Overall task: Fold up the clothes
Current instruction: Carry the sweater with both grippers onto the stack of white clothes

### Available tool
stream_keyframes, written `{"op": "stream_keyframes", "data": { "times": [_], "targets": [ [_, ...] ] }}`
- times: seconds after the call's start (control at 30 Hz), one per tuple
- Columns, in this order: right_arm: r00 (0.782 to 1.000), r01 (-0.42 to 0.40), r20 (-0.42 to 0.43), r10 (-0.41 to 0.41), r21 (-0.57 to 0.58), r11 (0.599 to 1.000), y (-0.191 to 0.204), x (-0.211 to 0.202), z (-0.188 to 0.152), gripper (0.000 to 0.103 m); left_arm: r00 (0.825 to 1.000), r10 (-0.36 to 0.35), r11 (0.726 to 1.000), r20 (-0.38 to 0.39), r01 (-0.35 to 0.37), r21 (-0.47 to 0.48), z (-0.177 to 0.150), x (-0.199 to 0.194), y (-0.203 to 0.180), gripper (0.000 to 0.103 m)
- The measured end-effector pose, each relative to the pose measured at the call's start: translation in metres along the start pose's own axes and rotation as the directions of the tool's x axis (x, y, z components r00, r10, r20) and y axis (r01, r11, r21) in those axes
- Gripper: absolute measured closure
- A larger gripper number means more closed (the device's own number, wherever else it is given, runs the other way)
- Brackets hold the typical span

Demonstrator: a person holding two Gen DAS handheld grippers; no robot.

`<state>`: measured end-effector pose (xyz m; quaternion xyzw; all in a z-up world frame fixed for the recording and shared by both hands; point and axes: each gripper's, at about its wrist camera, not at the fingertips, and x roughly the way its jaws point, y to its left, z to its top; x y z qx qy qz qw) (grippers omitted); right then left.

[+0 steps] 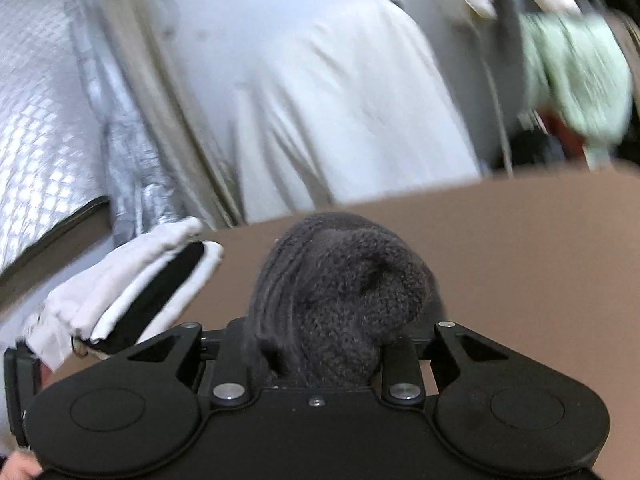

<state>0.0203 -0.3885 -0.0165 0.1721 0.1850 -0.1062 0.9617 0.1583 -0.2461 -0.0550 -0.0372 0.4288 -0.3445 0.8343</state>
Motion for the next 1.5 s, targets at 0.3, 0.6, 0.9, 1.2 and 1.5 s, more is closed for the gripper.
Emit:
{"op": "stream_keyframes", "data": {
  "times": [0.3,0.6,0.9,1.2,1.5],
  "targets": [
    [0.989,-0.066,-0.141,0.033,-0.230,0.971,0.068,0.016,0.063,0.072,0.964,0.162,0.980,0.210,-0.181,0.078,0.004,-0.046,-0.007,0.080],
    [0.936,-0.351,-0.157,0.314,-0.396,0.849,0.210,0.109,0.215,0.075,0.775,0.371,0.927,0.512,-0.344,-0.150,0.120,-0.191,0.083,0.081],
    [0.826,-0.555,-0.013,0.564,-0.194,0.809,0.269,0.301,0.273,0.071,0.686,0.400,0.903,0.607,-0.184,-0.388,0.158,-0.237,0.233,0.057],
    [0.943,-0.285,-0.225,0.246,-0.163,0.944,0.258,0.470,0.144,0.071,0.845,0.232,0.653,0.482,0.232,-0.721,0.047,-0.104,0.410,0.040],
    [0.962,-0.265,-0.144,0.233,-0.270,0.926,0.287,0.462,0.173,0.057,0.824,0.186,0.810,0.535,0.180,-0.558,0.052,-0.117,0.387,0.041]
  ]
}}
